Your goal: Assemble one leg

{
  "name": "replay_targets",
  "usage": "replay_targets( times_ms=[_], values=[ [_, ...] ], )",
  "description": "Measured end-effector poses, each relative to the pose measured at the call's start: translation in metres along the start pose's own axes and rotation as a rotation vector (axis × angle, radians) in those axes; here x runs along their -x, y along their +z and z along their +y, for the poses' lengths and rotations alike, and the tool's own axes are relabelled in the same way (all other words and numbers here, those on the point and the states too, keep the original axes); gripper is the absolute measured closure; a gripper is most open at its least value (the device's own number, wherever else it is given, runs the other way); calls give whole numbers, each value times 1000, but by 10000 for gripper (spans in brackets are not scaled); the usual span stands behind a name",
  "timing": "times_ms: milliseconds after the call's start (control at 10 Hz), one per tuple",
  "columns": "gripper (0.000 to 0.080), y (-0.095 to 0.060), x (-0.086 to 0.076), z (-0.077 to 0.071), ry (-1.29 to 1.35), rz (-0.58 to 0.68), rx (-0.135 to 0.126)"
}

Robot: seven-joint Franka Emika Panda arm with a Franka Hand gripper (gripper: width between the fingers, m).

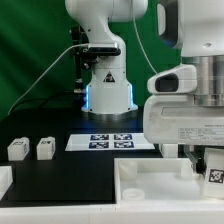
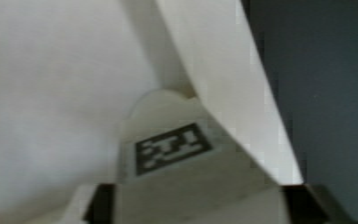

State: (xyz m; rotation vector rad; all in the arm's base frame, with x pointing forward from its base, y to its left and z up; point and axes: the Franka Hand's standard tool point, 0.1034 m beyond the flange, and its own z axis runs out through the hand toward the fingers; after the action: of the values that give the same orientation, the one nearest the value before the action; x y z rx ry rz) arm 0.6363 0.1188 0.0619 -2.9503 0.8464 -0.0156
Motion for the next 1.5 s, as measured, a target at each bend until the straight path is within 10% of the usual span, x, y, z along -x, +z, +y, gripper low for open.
replay_targets(
  times_ms=[900,1300,1400,1500],
  values=[
    [505,2,3,1,1190,-32,7],
    [505,3,4,1,1309,-41,7],
    [270,4,4,1,1278,-42,7],
    [270,4,5,1,1221,-41,3]
  ],
)
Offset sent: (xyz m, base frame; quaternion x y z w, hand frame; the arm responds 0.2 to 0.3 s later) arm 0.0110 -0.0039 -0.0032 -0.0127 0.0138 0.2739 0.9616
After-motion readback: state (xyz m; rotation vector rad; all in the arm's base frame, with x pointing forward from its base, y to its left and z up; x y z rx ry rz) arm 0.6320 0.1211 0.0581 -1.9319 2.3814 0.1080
